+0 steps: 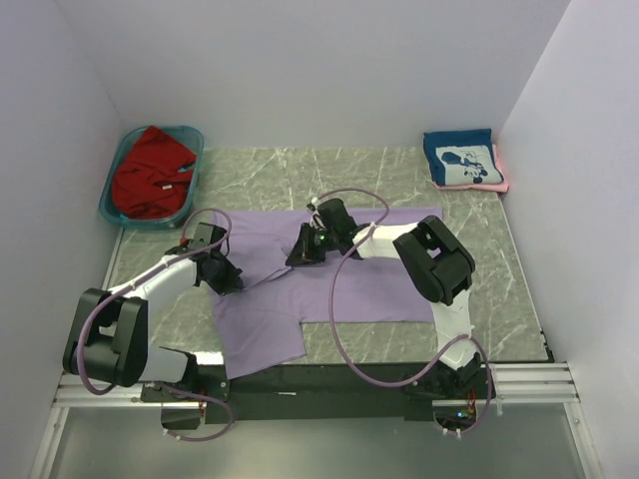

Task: Fold and stack the t-shirts
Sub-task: Fold the tshirt

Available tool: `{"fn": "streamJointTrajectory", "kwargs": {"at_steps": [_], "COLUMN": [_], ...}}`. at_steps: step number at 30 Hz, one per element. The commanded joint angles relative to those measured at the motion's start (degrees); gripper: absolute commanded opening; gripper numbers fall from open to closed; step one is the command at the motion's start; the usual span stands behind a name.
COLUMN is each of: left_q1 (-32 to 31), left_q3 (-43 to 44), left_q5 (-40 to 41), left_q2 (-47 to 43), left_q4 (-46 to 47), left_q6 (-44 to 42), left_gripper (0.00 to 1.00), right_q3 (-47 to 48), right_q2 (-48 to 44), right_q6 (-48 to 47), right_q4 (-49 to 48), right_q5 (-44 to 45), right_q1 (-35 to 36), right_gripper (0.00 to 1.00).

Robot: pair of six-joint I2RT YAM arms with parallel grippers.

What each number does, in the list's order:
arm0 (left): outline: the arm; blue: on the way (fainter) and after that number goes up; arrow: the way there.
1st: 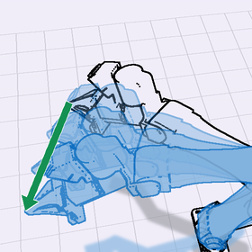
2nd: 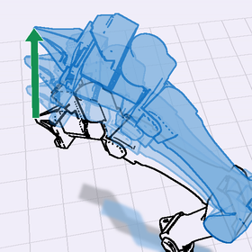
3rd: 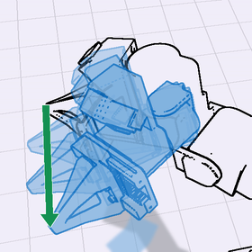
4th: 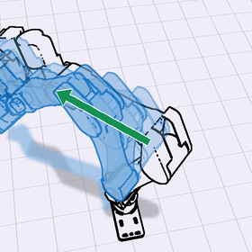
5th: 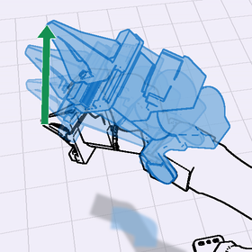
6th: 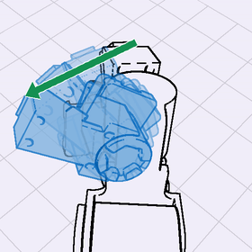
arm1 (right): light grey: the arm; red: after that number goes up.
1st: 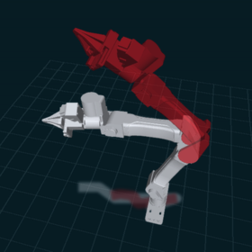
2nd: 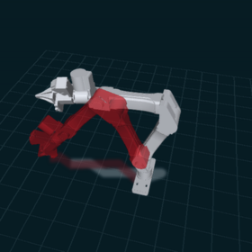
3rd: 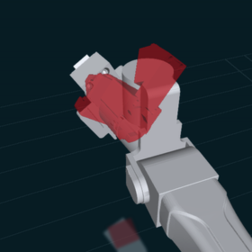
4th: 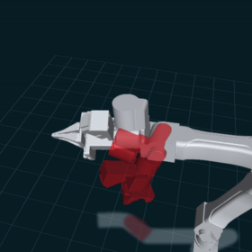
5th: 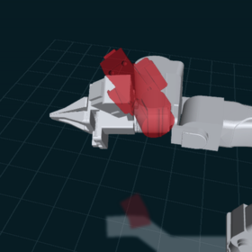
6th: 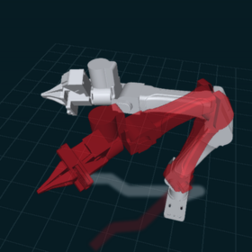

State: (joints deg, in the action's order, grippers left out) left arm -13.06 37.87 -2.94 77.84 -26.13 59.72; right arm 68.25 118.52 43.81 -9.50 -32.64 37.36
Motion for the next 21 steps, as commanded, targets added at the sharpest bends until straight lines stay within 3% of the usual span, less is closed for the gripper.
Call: {"fn": "streamJointTrajectory", "kwargs": {"at_steps": [1,7,21], "left_q1": [-0.3,-0.3,-0.3], "left_q3": [3.0,5.37,5.55], "left_q5": [1.88,4.33,3.47], "left_q2": [-0.5,-2.61,-3.4], "left_q4": [-1.55,-7.09,-11.93], "left_q6": [-1.63,-3.38,-6.9], "left_gripper": [0.01,0.01,0.01], "right_q3": [2.41,3.9,10.58], "right_q2": [-0.74,-3.73,-6.02], "right_q6": [-1.18,-4.08,-13.93], "right_q4": [0.0,5.18,26.53], "right_q5": [-0.49,1.61,14.18], "right_q1": [0.43,0.6,4.12], "right_gripper": [0.07,0.0,0.06]}}
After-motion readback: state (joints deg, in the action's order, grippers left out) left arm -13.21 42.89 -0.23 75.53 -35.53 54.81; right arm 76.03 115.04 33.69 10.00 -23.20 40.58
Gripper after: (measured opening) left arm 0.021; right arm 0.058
